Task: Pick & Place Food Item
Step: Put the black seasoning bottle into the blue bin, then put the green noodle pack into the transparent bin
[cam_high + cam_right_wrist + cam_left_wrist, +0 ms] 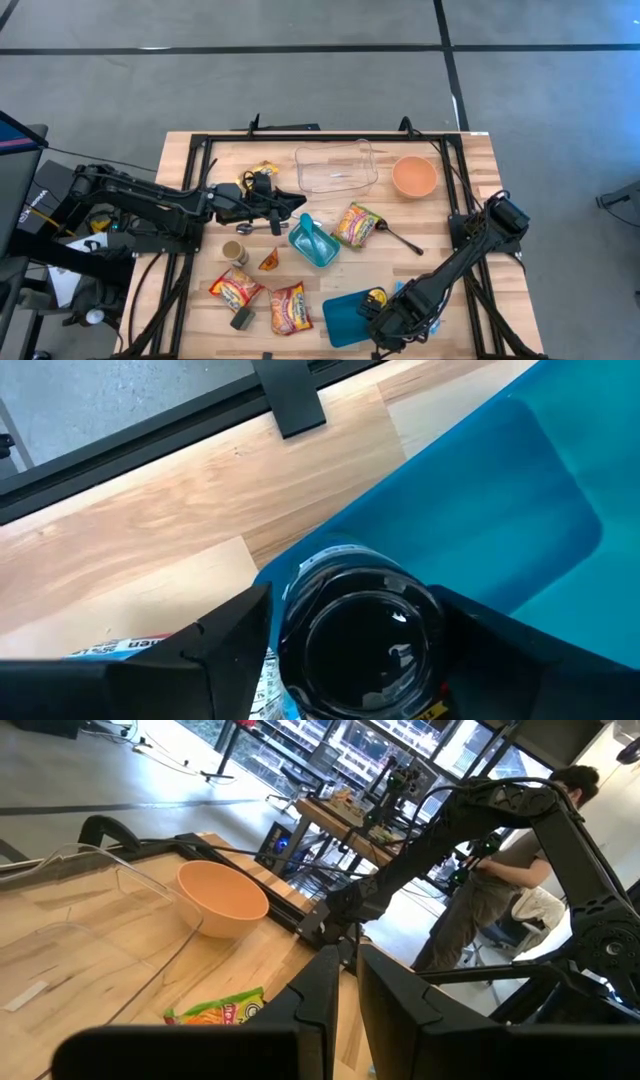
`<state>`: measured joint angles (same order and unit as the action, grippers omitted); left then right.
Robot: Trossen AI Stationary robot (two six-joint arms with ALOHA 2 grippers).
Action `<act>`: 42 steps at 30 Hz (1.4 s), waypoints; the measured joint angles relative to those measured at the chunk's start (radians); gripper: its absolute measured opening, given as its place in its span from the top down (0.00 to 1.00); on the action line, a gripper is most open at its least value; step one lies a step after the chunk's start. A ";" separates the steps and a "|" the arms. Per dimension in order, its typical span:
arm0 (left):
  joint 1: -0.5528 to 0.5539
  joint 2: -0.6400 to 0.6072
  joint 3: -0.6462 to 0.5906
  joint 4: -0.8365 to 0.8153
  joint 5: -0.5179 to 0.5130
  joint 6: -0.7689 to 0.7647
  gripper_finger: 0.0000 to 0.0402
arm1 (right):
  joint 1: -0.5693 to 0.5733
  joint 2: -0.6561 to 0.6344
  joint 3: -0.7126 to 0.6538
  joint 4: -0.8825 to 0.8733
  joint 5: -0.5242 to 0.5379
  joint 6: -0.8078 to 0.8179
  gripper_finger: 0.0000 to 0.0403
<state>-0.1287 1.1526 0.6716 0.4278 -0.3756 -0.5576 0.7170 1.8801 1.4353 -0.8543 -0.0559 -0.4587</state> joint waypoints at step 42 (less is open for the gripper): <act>0.000 0.000 0.000 0.000 0.006 0.000 0.91 | -0.020 0.000 0.257 -0.172 0.000 0.275 0.37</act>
<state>-0.1287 1.1526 0.6716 0.4277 -0.3695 -0.5579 0.6968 1.8801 1.6926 -1.0266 -0.0559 -0.1837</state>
